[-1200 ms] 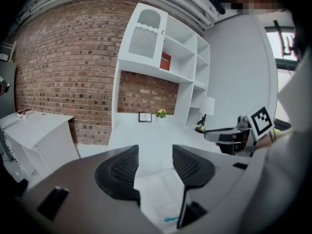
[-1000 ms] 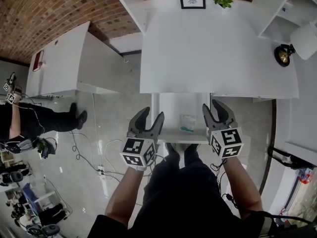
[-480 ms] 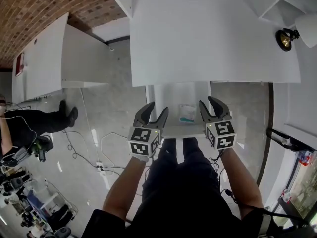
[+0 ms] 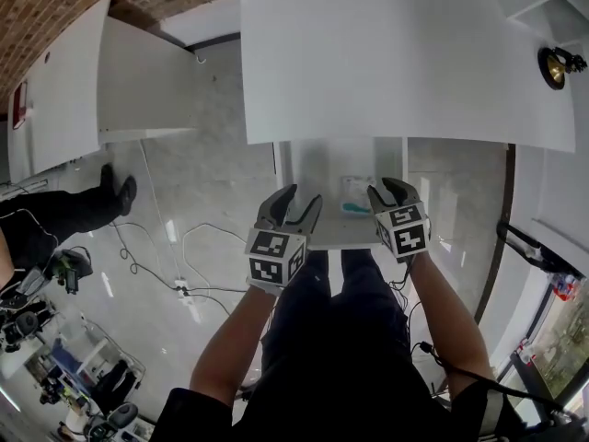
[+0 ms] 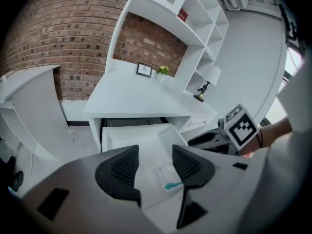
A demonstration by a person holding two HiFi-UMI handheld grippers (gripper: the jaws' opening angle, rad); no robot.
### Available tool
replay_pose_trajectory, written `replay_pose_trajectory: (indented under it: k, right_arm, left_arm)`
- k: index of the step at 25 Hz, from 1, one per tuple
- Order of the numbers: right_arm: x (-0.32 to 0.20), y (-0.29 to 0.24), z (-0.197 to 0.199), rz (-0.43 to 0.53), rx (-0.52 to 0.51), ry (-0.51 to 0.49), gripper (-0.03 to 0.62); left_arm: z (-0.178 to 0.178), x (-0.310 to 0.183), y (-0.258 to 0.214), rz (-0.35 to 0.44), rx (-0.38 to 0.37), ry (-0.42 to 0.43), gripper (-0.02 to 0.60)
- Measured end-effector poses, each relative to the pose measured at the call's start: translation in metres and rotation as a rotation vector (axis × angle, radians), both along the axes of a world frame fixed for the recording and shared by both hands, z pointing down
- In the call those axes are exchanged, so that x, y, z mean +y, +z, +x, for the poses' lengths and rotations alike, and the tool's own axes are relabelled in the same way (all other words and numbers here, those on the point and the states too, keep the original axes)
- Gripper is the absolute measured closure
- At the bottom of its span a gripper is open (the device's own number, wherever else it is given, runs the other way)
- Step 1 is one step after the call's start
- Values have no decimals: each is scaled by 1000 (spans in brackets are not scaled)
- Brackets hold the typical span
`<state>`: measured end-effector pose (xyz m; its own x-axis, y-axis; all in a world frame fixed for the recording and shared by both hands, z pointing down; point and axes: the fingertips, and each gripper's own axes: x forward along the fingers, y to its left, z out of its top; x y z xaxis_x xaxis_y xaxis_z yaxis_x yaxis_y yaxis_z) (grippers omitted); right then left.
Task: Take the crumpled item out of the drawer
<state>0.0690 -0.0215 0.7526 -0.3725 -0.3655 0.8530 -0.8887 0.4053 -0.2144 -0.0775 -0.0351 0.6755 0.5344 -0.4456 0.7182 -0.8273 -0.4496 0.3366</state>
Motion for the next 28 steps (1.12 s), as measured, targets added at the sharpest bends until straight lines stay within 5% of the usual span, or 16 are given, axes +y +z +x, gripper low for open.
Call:
replay_pose_trajectory:
  k: [15,25,28]
  right_arm:
    - [19,90,-32,-249,131,-328,459]
    - [28,133,-33,-335,229,-469,465]
    - [30,139,-30,-337,277,-523,515]
  left_arm:
    - [-21,-11,24,-34,10,-37,368]
    - [-32,-18,35,-48,48,-83,368]
    - [-30,-17,36,-55,56,-81,370]
